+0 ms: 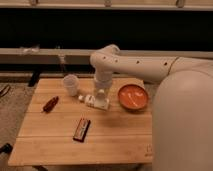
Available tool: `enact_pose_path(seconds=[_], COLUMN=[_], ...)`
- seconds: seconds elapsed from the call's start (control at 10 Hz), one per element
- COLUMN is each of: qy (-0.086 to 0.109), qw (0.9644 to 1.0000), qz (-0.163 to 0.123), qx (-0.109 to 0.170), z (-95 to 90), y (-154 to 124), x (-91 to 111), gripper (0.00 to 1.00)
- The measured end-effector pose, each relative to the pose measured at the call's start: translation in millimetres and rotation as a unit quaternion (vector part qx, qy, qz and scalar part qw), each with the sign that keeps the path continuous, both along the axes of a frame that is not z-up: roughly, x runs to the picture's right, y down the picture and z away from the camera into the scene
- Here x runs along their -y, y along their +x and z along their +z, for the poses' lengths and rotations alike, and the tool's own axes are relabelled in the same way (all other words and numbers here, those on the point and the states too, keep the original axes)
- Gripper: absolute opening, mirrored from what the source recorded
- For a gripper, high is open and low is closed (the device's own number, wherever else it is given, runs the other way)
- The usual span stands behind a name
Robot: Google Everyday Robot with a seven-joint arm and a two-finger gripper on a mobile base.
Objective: Place the white sponge in the ceramic cup
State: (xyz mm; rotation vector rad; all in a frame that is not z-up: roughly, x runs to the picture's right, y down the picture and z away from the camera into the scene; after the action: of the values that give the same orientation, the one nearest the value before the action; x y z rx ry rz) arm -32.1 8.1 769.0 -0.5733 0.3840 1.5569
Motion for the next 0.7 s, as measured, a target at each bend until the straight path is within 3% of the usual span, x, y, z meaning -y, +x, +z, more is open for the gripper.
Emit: enact_pose_path(seconds=[0.3,0.7], qy=[0.063,0.113], qw=[0.9961,0.988], qz=[-0.048,-0.066], qx=[0.037,0.082], z=[11.6,40.3], y=[-34,-87], x=[52,96], gripper=[0.0,0.0])
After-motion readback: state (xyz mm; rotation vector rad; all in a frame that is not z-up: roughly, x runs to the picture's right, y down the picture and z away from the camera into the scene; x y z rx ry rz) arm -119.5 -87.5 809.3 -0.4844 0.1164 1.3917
